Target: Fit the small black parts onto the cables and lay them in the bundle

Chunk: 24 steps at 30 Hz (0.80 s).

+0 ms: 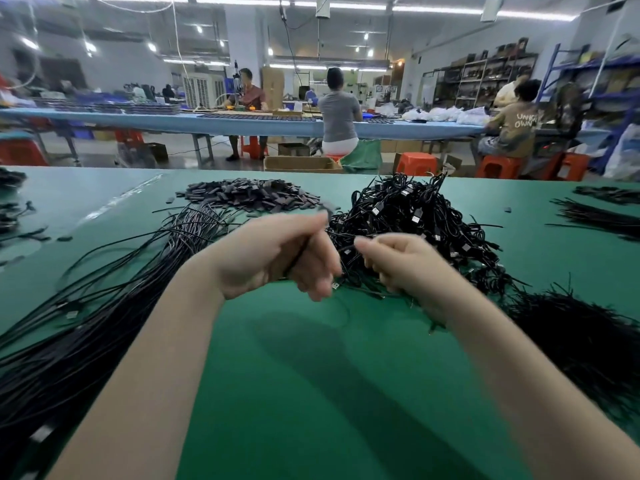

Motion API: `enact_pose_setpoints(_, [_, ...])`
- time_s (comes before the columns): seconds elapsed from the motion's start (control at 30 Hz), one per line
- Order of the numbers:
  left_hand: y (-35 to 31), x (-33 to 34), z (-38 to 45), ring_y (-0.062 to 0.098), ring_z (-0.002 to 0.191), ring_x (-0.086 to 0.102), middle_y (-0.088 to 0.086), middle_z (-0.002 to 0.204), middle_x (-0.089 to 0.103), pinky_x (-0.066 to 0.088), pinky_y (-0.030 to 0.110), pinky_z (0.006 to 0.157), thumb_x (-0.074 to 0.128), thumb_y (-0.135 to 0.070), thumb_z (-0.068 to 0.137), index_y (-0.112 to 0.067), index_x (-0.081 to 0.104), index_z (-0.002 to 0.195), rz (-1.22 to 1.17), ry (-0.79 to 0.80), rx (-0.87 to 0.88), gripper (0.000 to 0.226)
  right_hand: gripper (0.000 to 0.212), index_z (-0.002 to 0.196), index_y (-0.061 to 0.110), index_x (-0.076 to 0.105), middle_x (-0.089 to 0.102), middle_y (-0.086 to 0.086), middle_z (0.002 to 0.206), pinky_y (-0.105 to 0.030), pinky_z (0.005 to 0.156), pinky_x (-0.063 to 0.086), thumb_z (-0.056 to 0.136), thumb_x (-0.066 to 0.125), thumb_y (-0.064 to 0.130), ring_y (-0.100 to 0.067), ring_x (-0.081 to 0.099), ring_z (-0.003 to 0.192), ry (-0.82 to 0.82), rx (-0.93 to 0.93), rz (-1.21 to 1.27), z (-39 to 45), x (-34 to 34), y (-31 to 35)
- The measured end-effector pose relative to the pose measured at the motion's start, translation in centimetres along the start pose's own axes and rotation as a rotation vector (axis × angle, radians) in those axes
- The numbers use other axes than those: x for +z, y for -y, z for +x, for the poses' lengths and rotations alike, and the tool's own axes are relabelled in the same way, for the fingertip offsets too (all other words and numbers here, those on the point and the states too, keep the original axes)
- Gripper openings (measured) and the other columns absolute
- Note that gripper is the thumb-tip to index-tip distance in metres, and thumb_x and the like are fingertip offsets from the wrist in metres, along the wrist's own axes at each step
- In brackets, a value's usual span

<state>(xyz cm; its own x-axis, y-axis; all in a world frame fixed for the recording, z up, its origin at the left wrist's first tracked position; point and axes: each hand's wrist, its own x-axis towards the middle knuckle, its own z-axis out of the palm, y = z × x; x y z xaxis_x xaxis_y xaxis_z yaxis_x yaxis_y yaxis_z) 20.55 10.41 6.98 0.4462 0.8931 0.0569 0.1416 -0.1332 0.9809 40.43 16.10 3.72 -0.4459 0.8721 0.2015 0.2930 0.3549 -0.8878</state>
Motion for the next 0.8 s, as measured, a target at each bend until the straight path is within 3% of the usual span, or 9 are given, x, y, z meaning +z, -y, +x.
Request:
enact_pose_setpoints(0.1, [0.6, 0.8, 0.7, 0.02, 0.089, 0.071, 0.001, 0.093, 0.076, 0.054, 0.026, 0.08, 0.031, -0.04, 0.103, -0.016, 0.076, 0.093, 0.309, -0.079, -0.09, 0.052, 0.038, 0.068, 0.017, 0.064, 0.04, 0.013, 0.046, -0.022, 0.046, 0.027, 0.097, 0.05, 0.035, -0.007, 0.034, 0.041, -0.054, -0.082, 0.042, -0.2, 0.2, 3.0])
enact_pose_setpoints(0.17, [1.1, 1.0, 1.5, 0.015, 0.099, 0.069, -0.008, 0.093, 0.075, 0.052, 0.026, 0.089, 0.034, -0.038, 0.103, -0.02, 0.072, 0.095, 0.238, -0.264, -0.027, 0.043, 0.034, 0.074, 0.018, 0.065, 0.046, 0.016, 0.043, -0.012, 0.042, 0.031, 0.101, 0.045, 0.025, 0.001, 0.039, 0.037, -0.111, -0.184, 0.004, -1.2, 1.6, 3.7])
enact_pose_setpoints(0.23, [1.2, 0.8, 2.1, 0.013, 0.106, 0.066, -0.008, 0.094, 0.074, 0.052, 0.026, 0.092, 0.029, -0.035, 0.104, -0.022, 0.066, 0.105, -0.016, -0.397, 0.078, 0.039, 0.031, 0.079, 0.017, 0.059, 0.045, 0.017, 0.044, -0.011, 0.041, 0.028, 0.102, 0.04, 0.022, 0.001, 0.037, 0.038, -0.04, -0.224, 0.114, -1.9, 3.1, 3.5])
enact_pose_setpoints(0.33, [0.2, -0.2, 2.1, 0.012, 0.098, 0.069, 0.001, 0.104, 0.074, 0.056, 0.023, 0.08, 0.023, -0.04, 0.104, -0.013, 0.063, 0.116, -0.558, -0.411, 0.236, 0.05, 0.029, 0.093, 0.016, 0.062, 0.041, 0.013, 0.053, -0.019, 0.047, 0.033, 0.103, 0.037, 0.028, -0.007, 0.036, 0.046, 0.33, -0.131, 0.282, -2.1, 4.0, 1.6])
enact_pose_setpoints(0.43, [-0.8, -1.1, 0.5, 0.008, 0.067, 0.069, -0.004, 0.073, 0.072, 0.052, 0.02, 0.057, 0.033, -0.042, 0.1, -0.02, 0.074, 0.092, -0.757, -0.268, 0.304, 0.048, 0.03, 0.093, 0.021, 0.068, 0.039, 0.009, 0.058, -0.024, 0.053, 0.035, 0.102, 0.041, 0.032, -0.01, 0.036, 0.051, 0.52, 0.055, 0.106, -1.7, 3.7, -1.4])
enact_pose_setpoints(0.53, [-0.3, -1.6, -0.8, 0.004, 0.034, 0.042, -0.008, 0.04, 0.049, 0.029, 0.021, 0.043, 0.053, -0.043, 0.09, -0.02, 0.071, 0.071, -0.388, -0.028, 0.125, 0.035, 0.036, 0.077, 0.017, 0.067, 0.037, 0.006, 0.056, -0.025, 0.051, 0.029, 0.097, 0.049, 0.04, -0.011, 0.033, 0.048, 0.297, 0.144, -0.186, -0.8, 2.1, -2.8])
enact_pose_setpoints(0.63, [0.9, -0.5, -0.1, 0.012, 0.046, 0.055, 0.001, 0.063, 0.07, 0.038, 0.02, 0.049, 0.043, -0.048, 0.095, -0.019, 0.076, 0.094, 0.257, 0.062, -0.171, 0.044, 0.041, 0.065, 0.016, 0.062, 0.036, 0.01, 0.045, -0.02, 0.041, 0.024, 0.093, 0.053, 0.045, -0.007, 0.03, 0.04, -0.103, -0.009, -0.197, -0.2, 0.1, -1.7])
enact_pose_setpoints(0.7, [1.4, 1.0, 1.3, 0.014, 0.075, 0.07, 0.0, 0.092, 0.076, 0.047, 0.018, 0.061, 0.035, -0.045, 0.099, -0.021, 0.07, 0.105, 0.216, -0.105, -0.193, 0.042, 0.039, 0.07, 0.013, 0.063, 0.037, 0.013, 0.044, -0.017, 0.041, 0.025, 0.096, 0.051, 0.04, -0.003, 0.03, 0.039, -0.185, -0.148, -0.107, -0.3, 0.0, -0.1])
enact_pose_setpoints(0.8, [0.9, 2.0, 2.8, 0.011, 0.098, 0.069, 0.001, 0.108, 0.073, 0.055, 0.022, 0.073, 0.03, -0.036, 0.103, -0.017, 0.067, 0.102, -0.334, -0.385, 0.026, 0.042, 0.032, 0.086, 0.008, 0.061, 0.039, 0.015, 0.047, -0.019, 0.044, 0.027, 0.101, 0.042, 0.027, -0.002, 0.031, 0.043, 0.016, -0.212, 0.099, -1.0, 1.8, 1.0])
